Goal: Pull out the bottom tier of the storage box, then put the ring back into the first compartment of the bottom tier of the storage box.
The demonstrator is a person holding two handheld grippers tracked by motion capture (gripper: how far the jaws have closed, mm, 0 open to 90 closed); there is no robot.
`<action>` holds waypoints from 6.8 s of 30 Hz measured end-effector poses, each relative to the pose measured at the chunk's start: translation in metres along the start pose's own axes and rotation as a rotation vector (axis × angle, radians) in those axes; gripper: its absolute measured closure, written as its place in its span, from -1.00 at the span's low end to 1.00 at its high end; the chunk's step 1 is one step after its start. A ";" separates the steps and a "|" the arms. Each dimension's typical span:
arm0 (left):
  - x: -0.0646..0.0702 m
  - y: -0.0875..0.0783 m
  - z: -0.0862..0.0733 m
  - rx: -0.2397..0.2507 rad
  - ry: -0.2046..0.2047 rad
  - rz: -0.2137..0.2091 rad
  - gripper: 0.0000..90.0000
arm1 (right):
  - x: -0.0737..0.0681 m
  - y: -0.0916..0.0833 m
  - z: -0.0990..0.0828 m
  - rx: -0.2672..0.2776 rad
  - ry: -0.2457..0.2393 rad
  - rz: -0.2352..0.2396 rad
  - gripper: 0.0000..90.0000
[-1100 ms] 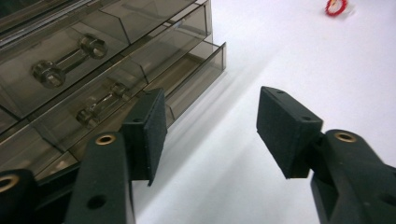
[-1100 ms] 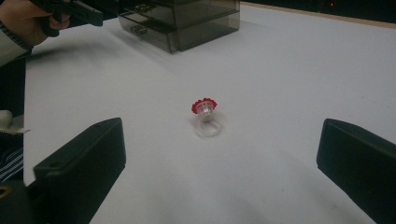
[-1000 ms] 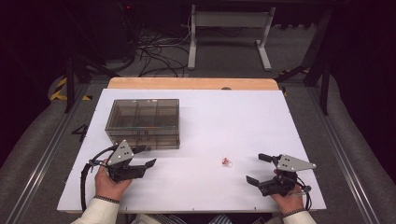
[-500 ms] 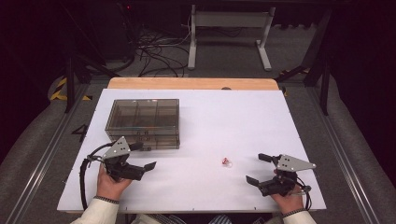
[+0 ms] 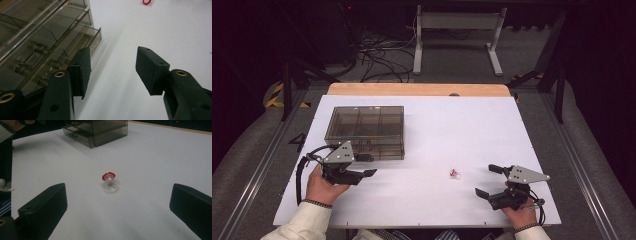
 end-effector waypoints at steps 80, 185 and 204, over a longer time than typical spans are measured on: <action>-0.032 0.047 -0.019 -0.394 0.124 0.110 0.27 | -0.001 0.001 0.000 -0.004 -0.007 0.010 -0.96; 0.002 0.019 0.006 -0.205 -0.087 -0.016 -0.36 | -0.001 0.001 0.000 -0.007 -0.007 0.005 -0.96; 0.013 0.022 0.048 -0.050 -0.122 -0.059 -0.39 | -0.001 0.001 -0.001 -0.026 -0.005 0.009 -0.96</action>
Point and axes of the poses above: each handheld gripper's, and its own axes: y roughly forward along the jaws, z roughly out of its top, x roughly to its right, the point moved 8 cm from there along y, roughly forward along the jaws, and after that the axes turned 12 degrees about -x, right-handed, at the moved point
